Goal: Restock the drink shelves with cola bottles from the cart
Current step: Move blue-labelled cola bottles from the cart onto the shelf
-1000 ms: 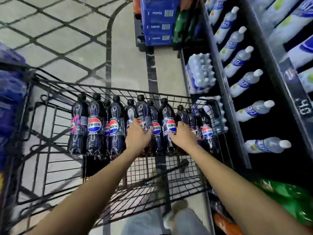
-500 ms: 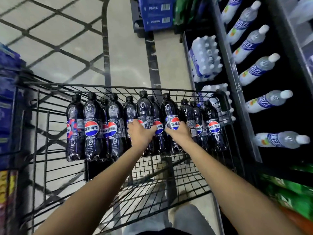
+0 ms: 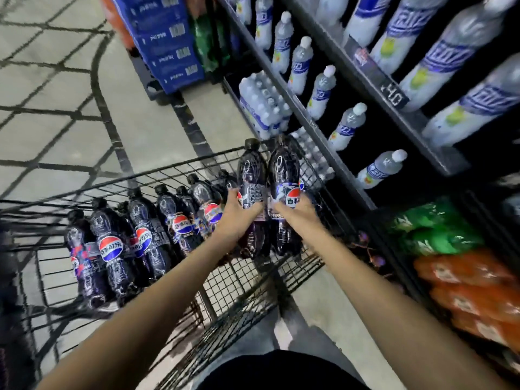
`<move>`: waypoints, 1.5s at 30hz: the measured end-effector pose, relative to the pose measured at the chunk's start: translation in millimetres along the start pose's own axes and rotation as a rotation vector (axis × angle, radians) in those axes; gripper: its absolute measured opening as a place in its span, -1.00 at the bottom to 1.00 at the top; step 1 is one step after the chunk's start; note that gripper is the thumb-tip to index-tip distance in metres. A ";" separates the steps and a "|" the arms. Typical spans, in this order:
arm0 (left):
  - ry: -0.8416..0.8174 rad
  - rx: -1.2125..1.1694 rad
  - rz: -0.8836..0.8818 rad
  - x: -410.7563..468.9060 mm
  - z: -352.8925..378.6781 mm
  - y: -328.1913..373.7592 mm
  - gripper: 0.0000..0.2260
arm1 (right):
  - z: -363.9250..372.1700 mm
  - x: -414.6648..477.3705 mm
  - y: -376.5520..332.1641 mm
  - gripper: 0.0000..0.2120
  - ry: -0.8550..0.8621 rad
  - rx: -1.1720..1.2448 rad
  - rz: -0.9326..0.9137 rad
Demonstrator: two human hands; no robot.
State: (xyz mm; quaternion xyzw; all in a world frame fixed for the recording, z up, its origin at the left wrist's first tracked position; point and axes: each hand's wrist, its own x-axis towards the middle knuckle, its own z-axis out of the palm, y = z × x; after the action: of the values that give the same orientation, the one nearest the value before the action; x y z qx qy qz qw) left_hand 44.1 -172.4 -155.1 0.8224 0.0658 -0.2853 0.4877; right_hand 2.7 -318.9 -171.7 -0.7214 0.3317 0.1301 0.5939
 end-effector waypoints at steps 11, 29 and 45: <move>-0.592 -0.058 0.079 -109.7 139.1 45.4 -0.07 | -139.8 -147.1 99.2 -0.72 0.440 0.396 -0.106; -1.030 0.389 0.687 -409.1 338.8 -19.6 -0.32 | -223.4 -496.6 307.7 -0.58 1.036 0.507 -0.067; -1.388 0.513 0.580 -602.6 573.3 -41.5 -0.54 | -355.0 -664.3 471.2 -0.61 1.335 0.696 0.056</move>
State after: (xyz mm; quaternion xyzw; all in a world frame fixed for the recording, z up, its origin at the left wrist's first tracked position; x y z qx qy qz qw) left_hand -703.4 -530.1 -72.5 0.5278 -0.5378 -0.6005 0.2677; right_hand -864.5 -473.5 -55.8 -0.4090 0.6615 -0.4319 0.4568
